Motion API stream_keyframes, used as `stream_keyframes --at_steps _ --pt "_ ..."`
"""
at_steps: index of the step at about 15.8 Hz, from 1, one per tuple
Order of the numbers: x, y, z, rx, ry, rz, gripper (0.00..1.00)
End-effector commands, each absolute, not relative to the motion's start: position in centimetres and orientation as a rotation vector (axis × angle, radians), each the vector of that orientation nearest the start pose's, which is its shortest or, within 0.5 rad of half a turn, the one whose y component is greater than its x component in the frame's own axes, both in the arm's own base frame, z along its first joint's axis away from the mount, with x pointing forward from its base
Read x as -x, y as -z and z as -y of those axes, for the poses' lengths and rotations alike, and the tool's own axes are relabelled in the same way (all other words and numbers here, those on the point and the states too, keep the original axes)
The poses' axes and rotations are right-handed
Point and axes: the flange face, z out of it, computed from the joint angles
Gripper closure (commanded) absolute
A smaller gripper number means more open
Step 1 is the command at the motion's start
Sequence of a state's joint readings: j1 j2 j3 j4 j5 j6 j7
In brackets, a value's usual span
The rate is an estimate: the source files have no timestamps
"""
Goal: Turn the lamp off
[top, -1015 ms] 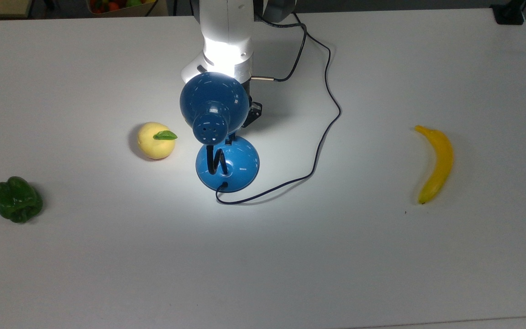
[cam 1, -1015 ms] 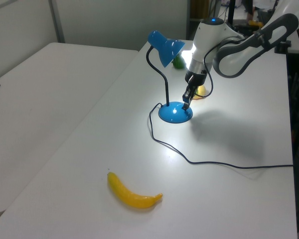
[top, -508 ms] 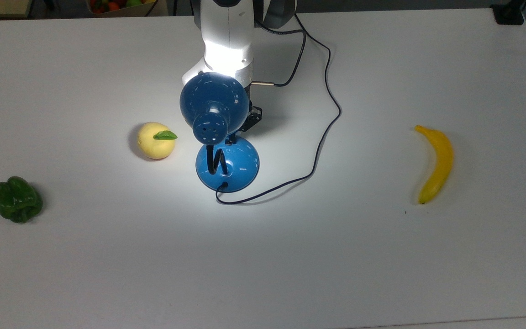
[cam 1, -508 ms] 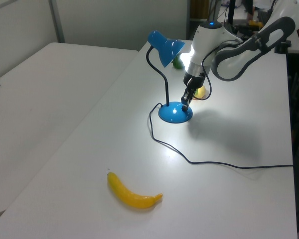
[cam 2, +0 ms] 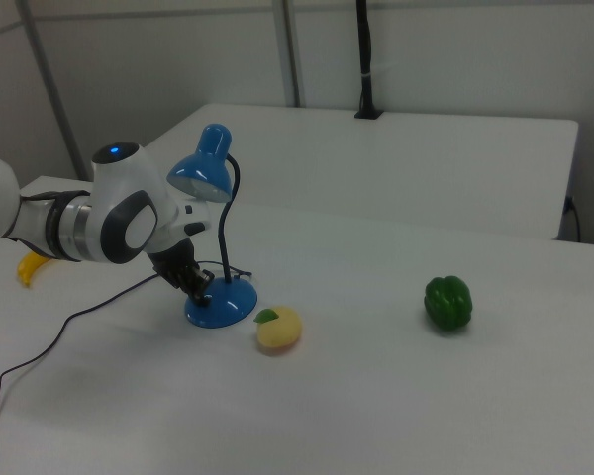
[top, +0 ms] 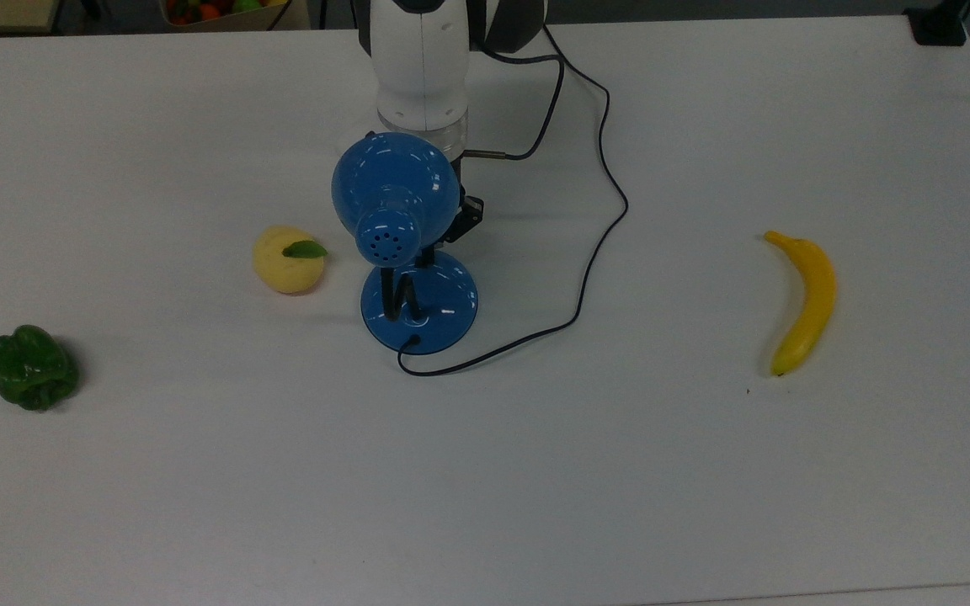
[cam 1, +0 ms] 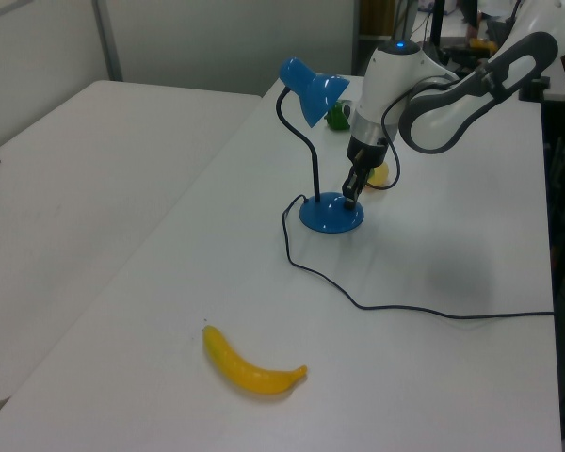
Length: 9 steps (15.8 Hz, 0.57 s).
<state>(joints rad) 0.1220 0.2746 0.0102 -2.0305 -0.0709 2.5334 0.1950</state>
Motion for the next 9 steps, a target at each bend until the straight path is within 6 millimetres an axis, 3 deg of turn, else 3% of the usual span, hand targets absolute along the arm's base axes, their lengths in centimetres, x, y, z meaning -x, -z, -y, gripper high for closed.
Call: stream_keyframes --at_steps 1,5,9 --pt "-60.1 -32.2 -8.1 3.156 0.297 -0.031 1.0" --pt "-59.5 -32.1 -8.0 3.18 0.197 -0.031 1.0" --pt "-58.7 -33.7 -7.8 3.202 0.108 -0.033 1.0"
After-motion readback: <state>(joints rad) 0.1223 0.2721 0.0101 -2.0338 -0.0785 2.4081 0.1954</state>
